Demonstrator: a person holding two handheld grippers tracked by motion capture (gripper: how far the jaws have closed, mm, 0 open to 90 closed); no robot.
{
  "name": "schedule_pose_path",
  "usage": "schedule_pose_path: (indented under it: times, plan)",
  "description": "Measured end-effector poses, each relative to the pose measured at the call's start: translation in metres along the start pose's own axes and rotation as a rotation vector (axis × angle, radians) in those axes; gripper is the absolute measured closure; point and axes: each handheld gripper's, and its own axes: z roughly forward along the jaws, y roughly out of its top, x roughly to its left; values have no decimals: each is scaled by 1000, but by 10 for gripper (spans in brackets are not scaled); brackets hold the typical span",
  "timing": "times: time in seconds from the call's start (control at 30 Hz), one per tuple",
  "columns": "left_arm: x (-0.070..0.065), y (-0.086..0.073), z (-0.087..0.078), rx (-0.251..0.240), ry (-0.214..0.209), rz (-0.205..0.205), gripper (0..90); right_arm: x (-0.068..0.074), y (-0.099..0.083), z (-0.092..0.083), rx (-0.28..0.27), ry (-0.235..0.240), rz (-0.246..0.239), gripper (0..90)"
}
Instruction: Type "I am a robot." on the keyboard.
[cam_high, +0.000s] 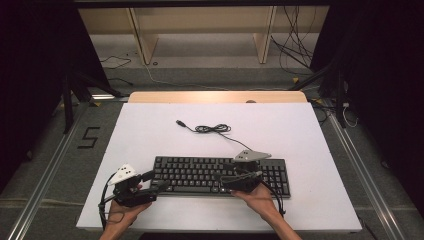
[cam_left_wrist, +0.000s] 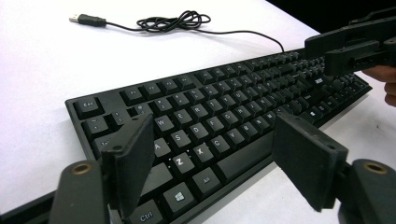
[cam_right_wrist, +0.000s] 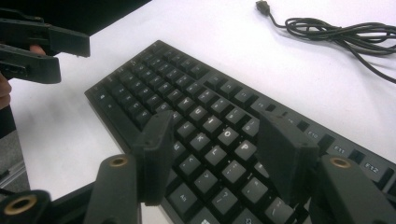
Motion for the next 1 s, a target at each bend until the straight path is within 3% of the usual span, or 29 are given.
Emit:
schedule_pose_path:
  times: [0.3, 0.4, 0.7, 0.8, 1.0]
  plan:
    - [2, -1, 0, 13, 32, 1, 439, 1, 3, 8, 15, 1, -3, 609]
    - [4, -1, 0, 18, 54, 2, 570, 2, 6, 14, 25, 8, 0, 690]
    - [12, -2, 5, 75, 98, -8, 836, 6, 9, 30, 63, 11, -6, 856]
    - [14, -3, 7, 92, 111, -9, 884, 6, 12, 35, 69, 8, -6, 892]
    - [16, -3, 9, 133, 128, -9, 889, 8, 14, 48, 100, -3, -5, 900]
